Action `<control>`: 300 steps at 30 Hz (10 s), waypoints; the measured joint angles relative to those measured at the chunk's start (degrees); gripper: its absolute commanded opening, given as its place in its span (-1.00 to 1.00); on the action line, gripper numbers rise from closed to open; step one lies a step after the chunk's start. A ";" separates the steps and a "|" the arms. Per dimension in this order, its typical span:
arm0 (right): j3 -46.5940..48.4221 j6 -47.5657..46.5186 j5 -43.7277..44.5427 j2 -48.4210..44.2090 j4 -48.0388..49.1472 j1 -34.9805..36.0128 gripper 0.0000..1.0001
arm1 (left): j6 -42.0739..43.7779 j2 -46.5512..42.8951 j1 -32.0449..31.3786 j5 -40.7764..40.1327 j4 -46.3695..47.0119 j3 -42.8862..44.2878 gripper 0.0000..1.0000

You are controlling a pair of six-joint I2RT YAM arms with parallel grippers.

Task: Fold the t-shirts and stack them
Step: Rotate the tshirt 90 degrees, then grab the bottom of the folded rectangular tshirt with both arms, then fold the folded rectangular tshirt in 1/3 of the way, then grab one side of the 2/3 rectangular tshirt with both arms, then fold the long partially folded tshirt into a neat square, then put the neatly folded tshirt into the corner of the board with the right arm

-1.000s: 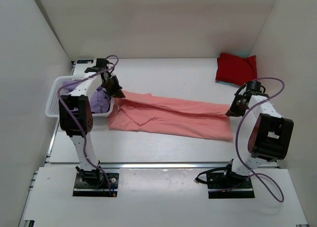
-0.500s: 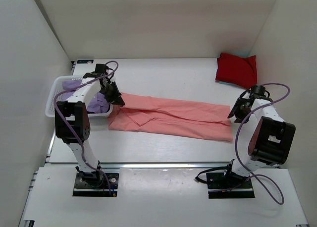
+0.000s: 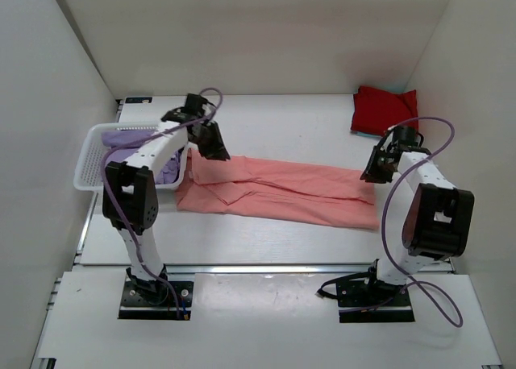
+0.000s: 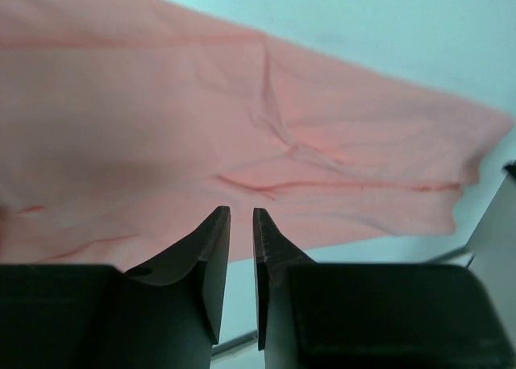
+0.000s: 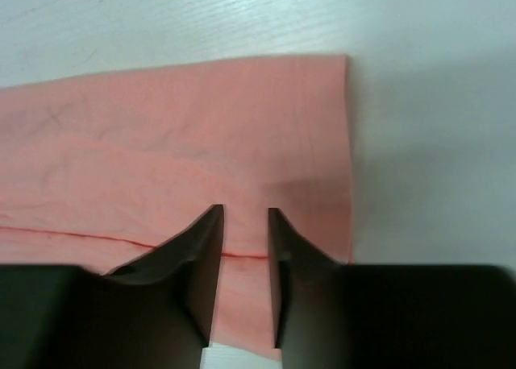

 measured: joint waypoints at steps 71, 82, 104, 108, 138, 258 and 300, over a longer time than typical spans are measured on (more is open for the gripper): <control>-34.88 20.96 -6.16 -33.99 -0.74 39.58 0.07 | -19.08 -47.84 -19.71 4.44 16.24 -67.87 0.23; -38.64 26.56 -10.45 -32.83 6.16 39.74 -0.05 | -28.79 -39.71 -26.51 1.77 32.63 -67.49 0.20; -25.20 20.20 -21.64 -19.37 -2.25 41.75 -1.00 | -23.69 -33.22 -26.69 5.57 20.26 -53.86 -1.00; -12.85 13.51 -22.12 -10.34 -8.04 35.21 -1.00 | -20.76 -26.75 -18.51 6.54 17.90 -45.62 -1.00; 1.33 9.70 -18.40 7.06 -4.96 21.75 -0.02 | -15.52 -7.08 -6.62 8.63 18.53 -33.11 0.23; 59.93 -0.35 -12.46 49.13 -10.03 28.57 1.00 | -23.87 23.76 0.70 -9.73 16.96 10.40 -0.23; 100.15 -15.65 19.61 47.58 -28.17 9.70 -1.00 | -31.58 -3.21 0.31 7.15 43.15 -14.38 0.98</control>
